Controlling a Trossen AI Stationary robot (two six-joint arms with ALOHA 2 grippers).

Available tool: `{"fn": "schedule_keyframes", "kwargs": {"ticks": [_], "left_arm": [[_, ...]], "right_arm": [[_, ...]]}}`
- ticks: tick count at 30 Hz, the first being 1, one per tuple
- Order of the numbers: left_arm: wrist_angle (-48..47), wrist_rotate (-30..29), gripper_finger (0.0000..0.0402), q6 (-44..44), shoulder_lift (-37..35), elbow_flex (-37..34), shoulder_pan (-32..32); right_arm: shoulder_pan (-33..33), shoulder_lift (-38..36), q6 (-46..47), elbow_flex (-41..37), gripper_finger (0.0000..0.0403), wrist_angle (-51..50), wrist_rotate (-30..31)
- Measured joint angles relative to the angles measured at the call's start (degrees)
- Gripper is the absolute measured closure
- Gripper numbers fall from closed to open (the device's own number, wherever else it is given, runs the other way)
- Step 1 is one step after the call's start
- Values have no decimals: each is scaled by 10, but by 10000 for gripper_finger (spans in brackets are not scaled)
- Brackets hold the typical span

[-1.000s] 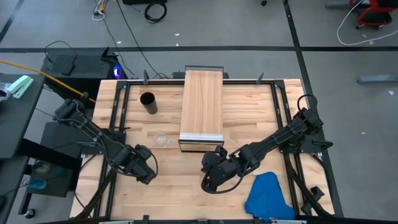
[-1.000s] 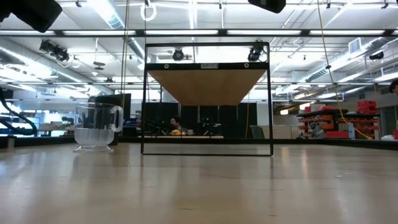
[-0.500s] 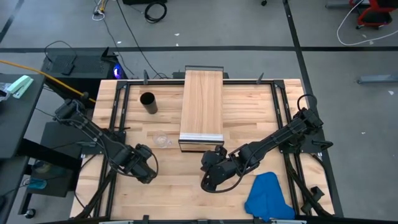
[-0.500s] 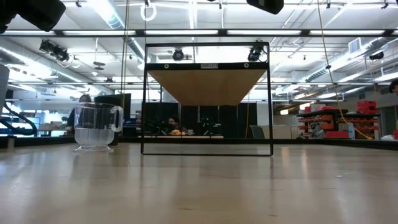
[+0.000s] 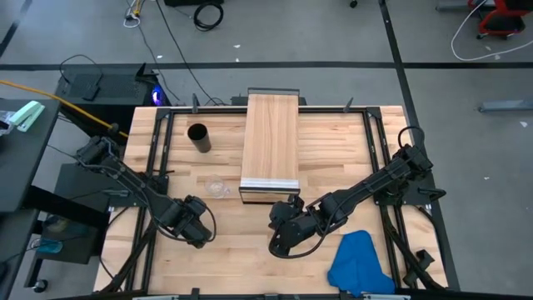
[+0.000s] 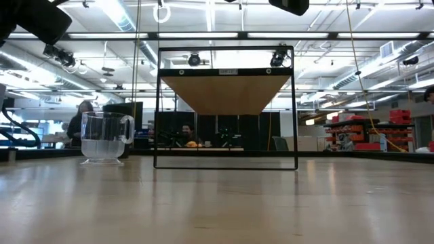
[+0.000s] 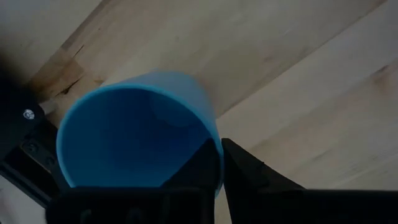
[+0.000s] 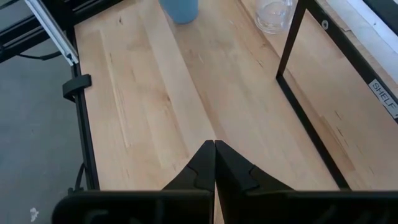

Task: Stack small to large cups/mugs on shelf
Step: Move the blue cup to the middle left of the table

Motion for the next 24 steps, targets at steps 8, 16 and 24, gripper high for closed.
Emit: {"fn": "schedule_keyframes", "kwargs": {"ticks": [8,16,24], "left_arm": [[10,0,371,2,0,-1,0],[17,0,339,2,1,-1,0],[17,4,292,2,1,-1,0]], "right_arm": [[0,0,0,0,392,0,0],[0,0,0,0,392,0,0],[0,0,0,0,392,0,0]]}}
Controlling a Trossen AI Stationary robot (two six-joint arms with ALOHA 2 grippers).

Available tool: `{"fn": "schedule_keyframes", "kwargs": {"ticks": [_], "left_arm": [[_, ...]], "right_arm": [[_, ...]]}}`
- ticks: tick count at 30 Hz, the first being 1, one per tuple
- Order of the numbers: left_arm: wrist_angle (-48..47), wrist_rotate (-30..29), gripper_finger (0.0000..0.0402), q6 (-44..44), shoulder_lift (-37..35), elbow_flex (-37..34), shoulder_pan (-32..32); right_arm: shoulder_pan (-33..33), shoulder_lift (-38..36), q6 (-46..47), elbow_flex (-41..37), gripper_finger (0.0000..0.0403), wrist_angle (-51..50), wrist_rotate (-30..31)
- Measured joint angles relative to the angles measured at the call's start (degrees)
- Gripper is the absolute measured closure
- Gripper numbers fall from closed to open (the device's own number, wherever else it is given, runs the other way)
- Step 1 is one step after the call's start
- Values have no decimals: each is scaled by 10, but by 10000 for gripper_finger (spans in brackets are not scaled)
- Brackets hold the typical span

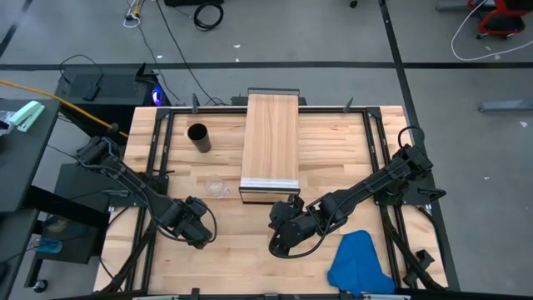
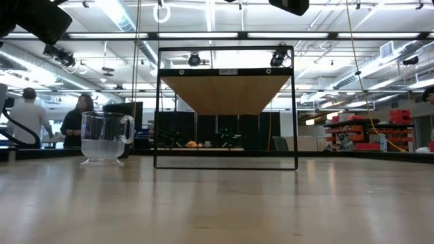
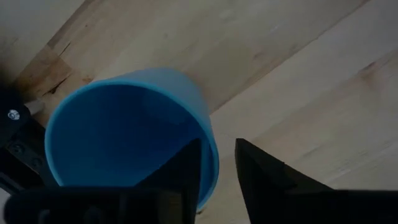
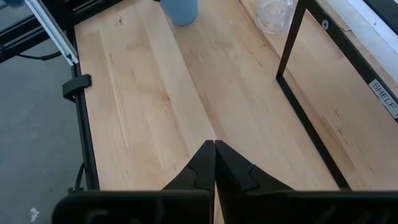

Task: Stack small to large cups/mugs on shelf
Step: Move the blue cup to the middle left of the table, then adjust the shelf

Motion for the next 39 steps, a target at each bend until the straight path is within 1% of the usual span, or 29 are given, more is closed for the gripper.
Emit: {"fn": "schedule_keyframes", "kwargs": {"ticks": [9,14,34,39], "left_arm": [[0,0,254,-15,-25,0,0],[-4,0,242,-28,-49,0,0],[-3,-1,241,-30,-141,0,-1],[2,-15,239,-32,-170,0,0]], "right_arm": [[0,0,0,0,392,0,0],[0,0,0,0,392,0,0],[1,0,0,0,392,0,0],[0,0,0,0,392,0,0]]}}
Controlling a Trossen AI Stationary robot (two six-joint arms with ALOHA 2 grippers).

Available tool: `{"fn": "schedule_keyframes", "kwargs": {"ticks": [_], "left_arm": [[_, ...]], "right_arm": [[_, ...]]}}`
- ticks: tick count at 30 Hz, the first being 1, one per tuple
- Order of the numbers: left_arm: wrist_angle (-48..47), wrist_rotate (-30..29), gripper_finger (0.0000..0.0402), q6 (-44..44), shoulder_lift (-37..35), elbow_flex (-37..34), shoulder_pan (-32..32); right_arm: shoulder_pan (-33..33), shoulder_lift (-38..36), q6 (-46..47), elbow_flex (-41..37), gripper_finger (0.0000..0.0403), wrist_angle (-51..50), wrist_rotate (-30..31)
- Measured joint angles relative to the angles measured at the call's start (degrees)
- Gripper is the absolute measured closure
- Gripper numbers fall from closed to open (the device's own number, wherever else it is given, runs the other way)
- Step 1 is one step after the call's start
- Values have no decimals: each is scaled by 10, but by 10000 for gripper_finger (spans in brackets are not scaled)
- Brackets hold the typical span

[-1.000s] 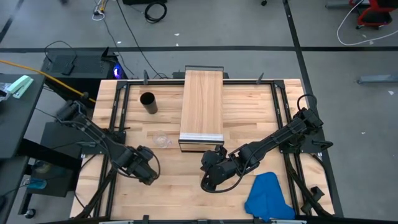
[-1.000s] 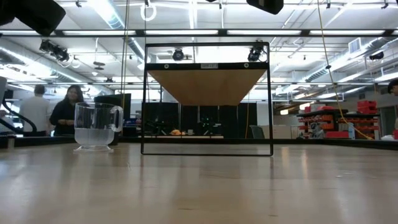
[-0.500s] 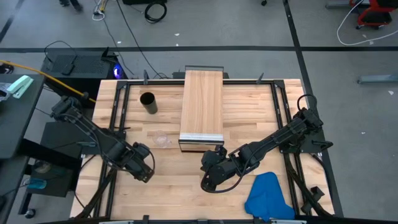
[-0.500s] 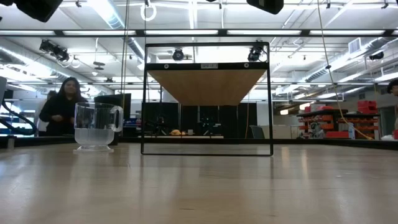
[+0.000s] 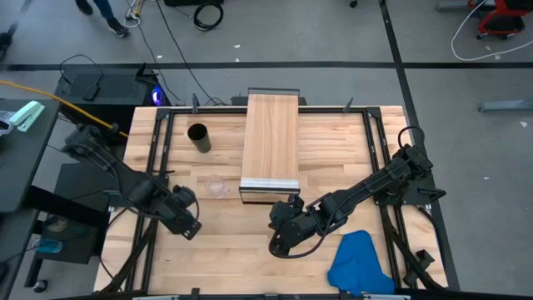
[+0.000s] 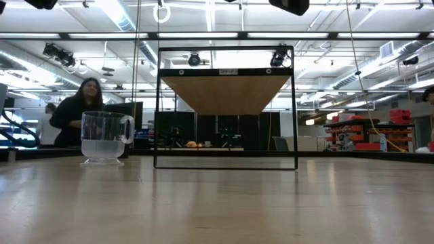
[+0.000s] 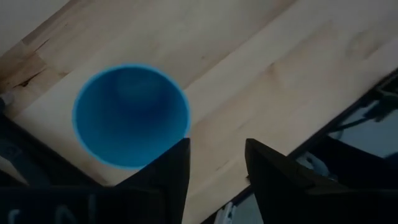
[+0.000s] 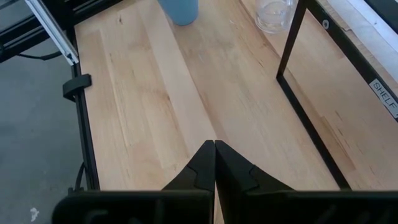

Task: Stack small to large cups/mugs on shelf
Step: Adjust the shelf

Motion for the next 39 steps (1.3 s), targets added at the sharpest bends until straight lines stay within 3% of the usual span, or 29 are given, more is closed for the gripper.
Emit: {"fn": "schedule_keyframes", "kwargs": {"ticks": [15,24,31,39], "left_arm": [[65,-128,242,9,-89,0,0],[108,-265,259,82,-148,0,5],[176,-378,277,194,-188,0,27],[302,-445,301,404,-201,1,51]], "right_arm": [[-19,0,-6,0,392,0,-6],[-57,-7,-47,0,392,2,-54],[-102,-63,-99,0,392,0,-62],[-194,-145,-155,0,399,-58,-61]]}}
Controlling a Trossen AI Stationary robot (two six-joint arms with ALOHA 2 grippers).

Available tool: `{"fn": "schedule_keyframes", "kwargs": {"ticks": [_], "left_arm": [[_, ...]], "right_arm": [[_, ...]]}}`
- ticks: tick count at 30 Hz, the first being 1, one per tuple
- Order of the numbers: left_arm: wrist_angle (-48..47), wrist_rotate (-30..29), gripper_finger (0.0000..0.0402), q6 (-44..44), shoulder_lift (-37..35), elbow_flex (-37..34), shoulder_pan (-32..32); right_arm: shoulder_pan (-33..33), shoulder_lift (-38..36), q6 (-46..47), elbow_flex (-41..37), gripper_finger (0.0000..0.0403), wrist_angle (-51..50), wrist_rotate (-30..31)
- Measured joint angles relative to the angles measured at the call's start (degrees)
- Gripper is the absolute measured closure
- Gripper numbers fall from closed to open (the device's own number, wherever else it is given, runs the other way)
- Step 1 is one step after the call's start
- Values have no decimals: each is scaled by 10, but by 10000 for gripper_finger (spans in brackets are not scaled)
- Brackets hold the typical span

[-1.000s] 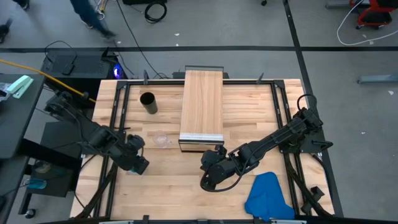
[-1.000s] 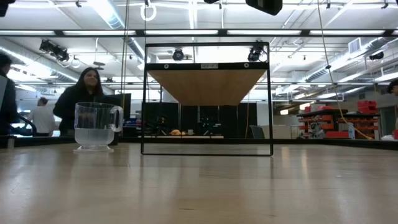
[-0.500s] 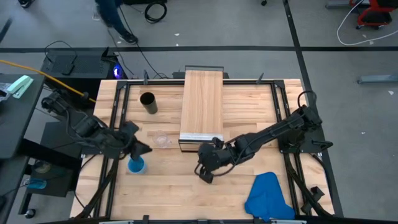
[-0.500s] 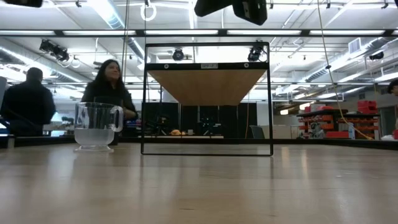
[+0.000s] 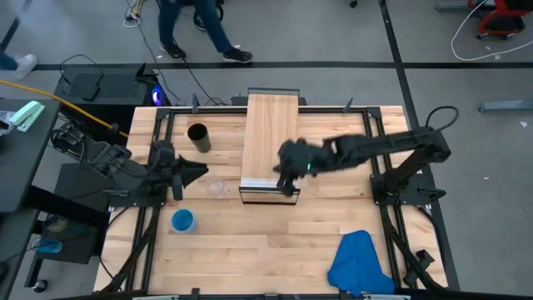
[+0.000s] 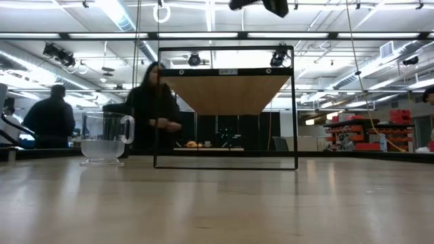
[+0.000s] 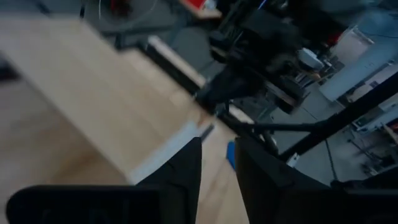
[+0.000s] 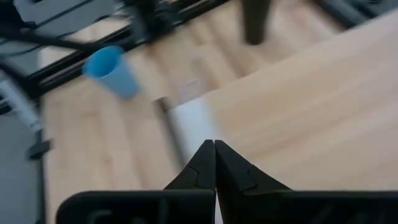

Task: Stack small to large cups/mugs on shelf
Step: Adjust the shelf

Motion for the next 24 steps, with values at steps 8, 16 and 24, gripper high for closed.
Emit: {"fn": "schedule_keyframes", "kwargs": {"ticks": [8,16,24], "left_arm": [[39,-8,327,85,1,0,15],[32,-8,341,87,1,0,15],[29,-7,338,87,1,0,15]], "right_arm": [[-111,-52,-13,0,400,-92,1],[-199,-58,-31,-21,402,-154,-26],[-306,-87,-5,-168,402,-79,-98]]}}
